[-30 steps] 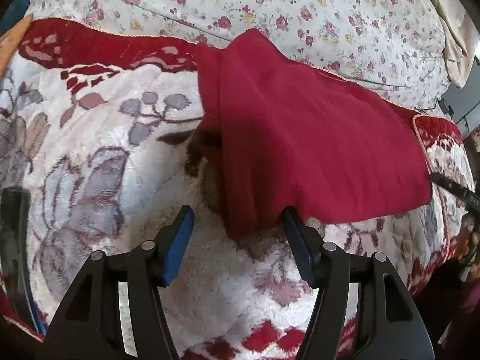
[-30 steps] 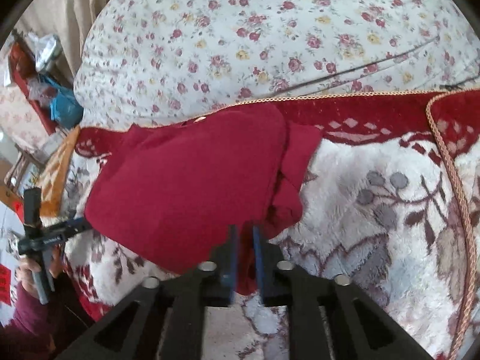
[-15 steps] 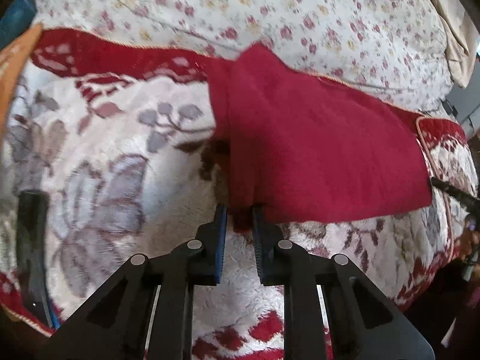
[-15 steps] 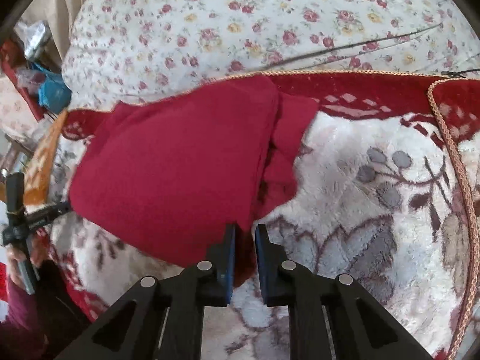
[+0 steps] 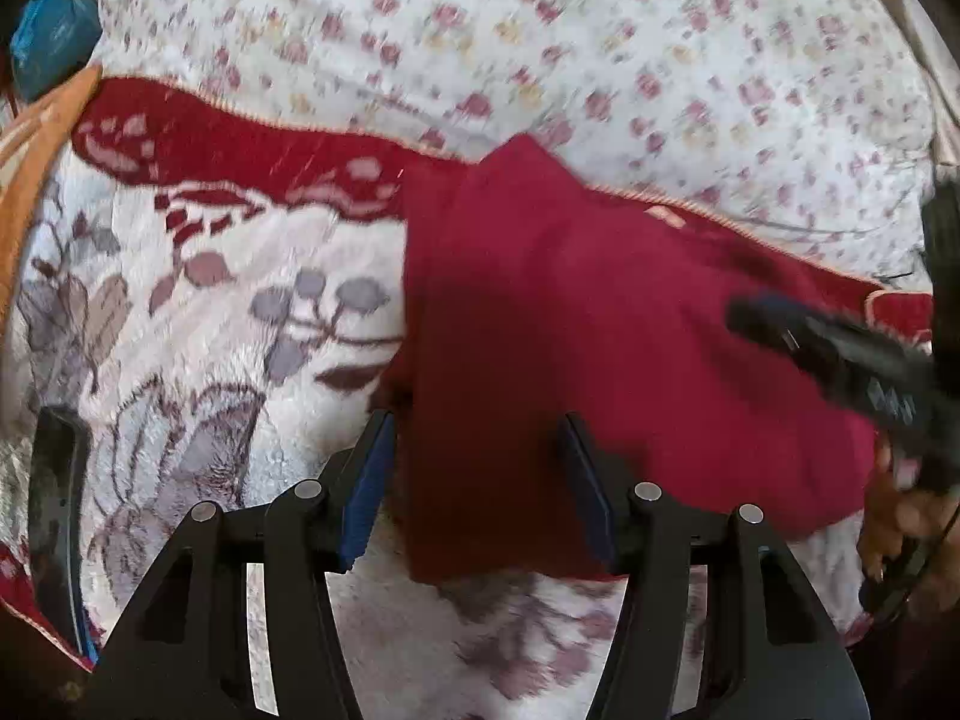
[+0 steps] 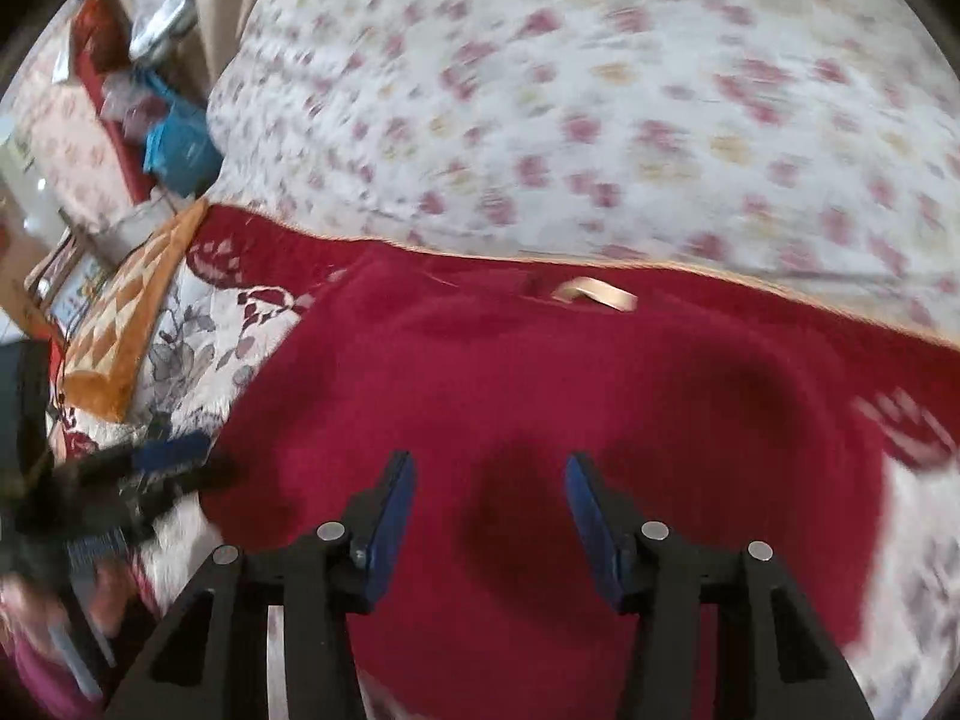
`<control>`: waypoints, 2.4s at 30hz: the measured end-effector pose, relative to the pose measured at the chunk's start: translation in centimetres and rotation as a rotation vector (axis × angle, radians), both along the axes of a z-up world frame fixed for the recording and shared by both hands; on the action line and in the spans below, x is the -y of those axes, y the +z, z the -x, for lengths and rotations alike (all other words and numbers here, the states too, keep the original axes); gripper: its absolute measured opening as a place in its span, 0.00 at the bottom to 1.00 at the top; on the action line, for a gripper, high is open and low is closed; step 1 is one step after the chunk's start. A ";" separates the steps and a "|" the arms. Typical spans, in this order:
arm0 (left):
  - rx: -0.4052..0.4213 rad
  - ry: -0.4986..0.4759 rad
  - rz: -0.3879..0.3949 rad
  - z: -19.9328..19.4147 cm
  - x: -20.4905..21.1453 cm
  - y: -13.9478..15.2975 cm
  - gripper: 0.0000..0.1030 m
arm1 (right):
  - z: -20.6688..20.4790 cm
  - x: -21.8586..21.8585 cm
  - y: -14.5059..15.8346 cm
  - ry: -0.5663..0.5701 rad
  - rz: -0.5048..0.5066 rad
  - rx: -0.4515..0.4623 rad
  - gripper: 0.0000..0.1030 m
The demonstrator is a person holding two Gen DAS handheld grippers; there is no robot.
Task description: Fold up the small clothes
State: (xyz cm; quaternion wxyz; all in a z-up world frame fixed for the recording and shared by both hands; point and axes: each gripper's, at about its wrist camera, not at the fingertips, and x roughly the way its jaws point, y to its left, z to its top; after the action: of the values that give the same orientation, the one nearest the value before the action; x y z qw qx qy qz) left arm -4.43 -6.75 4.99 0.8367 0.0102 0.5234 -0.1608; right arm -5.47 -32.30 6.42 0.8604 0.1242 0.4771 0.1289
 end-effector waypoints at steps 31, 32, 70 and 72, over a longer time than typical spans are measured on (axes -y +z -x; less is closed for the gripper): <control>-0.020 -0.001 0.029 -1.5 -0.6 -2.0 0.57 | -5.7 1.8 -3.7 -0.133 0.168 -0.098 0.45; -0.022 0.000 0.029 -1.5 -0.5 -2.0 0.57 | -5.2 3.3 -4.2 -0.167 0.196 -0.118 0.45; -0.033 0.017 0.059 -1.1 -1.2 -2.1 0.61 | -8.0 -6.6 -0.3 0.004 0.072 -0.052 0.47; -0.032 0.013 0.059 -1.1 -1.1 -2.1 0.62 | -9.1 -9.0 -0.9 0.048 0.092 -0.045 0.47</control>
State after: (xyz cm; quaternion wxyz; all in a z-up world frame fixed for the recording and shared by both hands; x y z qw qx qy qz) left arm -3.35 -5.61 2.85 0.8291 -0.0203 0.5320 -0.1708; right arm 3.60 -23.28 5.56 0.8509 0.0758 0.5047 0.1247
